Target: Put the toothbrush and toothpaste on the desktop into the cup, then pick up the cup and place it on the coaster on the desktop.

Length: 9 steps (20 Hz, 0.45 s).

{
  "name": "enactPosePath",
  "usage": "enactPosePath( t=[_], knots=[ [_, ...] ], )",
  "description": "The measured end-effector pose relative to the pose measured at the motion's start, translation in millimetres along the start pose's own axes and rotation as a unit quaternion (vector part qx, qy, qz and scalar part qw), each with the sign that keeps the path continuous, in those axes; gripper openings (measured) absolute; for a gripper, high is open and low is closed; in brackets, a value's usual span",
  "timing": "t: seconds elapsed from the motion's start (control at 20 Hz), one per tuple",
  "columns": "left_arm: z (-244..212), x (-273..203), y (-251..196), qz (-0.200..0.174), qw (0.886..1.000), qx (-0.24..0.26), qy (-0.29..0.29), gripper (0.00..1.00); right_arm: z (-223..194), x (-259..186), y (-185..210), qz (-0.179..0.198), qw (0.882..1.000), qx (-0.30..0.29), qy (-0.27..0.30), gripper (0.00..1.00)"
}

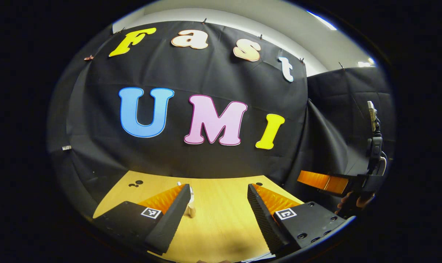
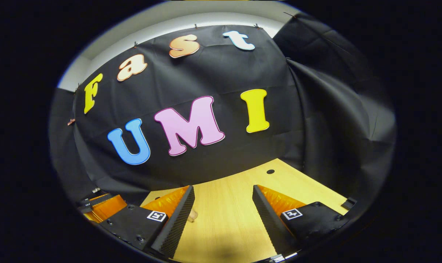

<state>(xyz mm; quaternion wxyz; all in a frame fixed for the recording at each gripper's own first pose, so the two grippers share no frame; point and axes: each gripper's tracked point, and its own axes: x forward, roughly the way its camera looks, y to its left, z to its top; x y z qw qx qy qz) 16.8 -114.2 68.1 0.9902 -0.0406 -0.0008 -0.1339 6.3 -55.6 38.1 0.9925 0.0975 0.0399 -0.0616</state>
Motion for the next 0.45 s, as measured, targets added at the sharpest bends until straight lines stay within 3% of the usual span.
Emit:
enactPosePath(
  t=[0.45],
  knots=[
    [-9.9, -4.6, 5.6, 0.016, 1.000, 0.006, 0.006, 0.97, -10.2, -1.6, 21.7, 0.031, 0.999, -0.030, 0.012, 0.98]
  ],
)
